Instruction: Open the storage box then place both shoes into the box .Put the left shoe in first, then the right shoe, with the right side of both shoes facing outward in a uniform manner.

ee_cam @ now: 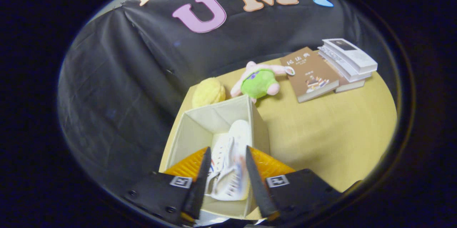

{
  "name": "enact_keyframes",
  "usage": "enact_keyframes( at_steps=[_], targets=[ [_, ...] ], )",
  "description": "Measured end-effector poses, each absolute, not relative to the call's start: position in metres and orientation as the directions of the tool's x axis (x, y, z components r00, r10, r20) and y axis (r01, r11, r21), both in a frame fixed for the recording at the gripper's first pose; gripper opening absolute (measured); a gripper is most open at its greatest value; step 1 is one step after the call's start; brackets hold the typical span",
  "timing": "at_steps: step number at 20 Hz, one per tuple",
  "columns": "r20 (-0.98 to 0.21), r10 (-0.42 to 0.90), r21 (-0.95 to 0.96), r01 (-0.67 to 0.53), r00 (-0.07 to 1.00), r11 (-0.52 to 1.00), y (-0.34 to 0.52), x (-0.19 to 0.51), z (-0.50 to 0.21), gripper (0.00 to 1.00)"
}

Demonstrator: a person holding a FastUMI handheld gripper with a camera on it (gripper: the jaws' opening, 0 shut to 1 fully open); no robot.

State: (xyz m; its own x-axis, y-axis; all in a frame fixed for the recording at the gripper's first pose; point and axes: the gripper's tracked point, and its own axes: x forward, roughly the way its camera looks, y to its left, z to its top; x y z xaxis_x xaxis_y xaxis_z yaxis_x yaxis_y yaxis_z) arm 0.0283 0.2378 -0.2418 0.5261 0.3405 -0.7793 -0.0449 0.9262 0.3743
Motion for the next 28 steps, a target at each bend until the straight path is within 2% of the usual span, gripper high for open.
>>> enact_keyframes(
  at_steps=[4, 10, 14, 21, 28],
  targets=[
    [-0.713, 0.335, 0.349, -0.102, 0.616, 0.931, 0.218, 0.035, -0.215, 1.0],
    [-0.566, 0.307, 0.279, -0.173, 0.765, 0.944, 0.168, 0.044, -0.156, 1.0],
    [-0.475, 0.259, 0.22, -0.172, 0.841, 0.96, 0.122, 0.049, -0.117, 1.0],
    [-0.308, 0.169, 0.094, -0.147, 0.936, 0.985, 0.04, 0.054, -0.07, 1.0],
    [-0.154, 0.091, -0.004, -0.092, 0.984, 0.996, -0.022, 0.052, -0.029, 1.0]
  ],
)
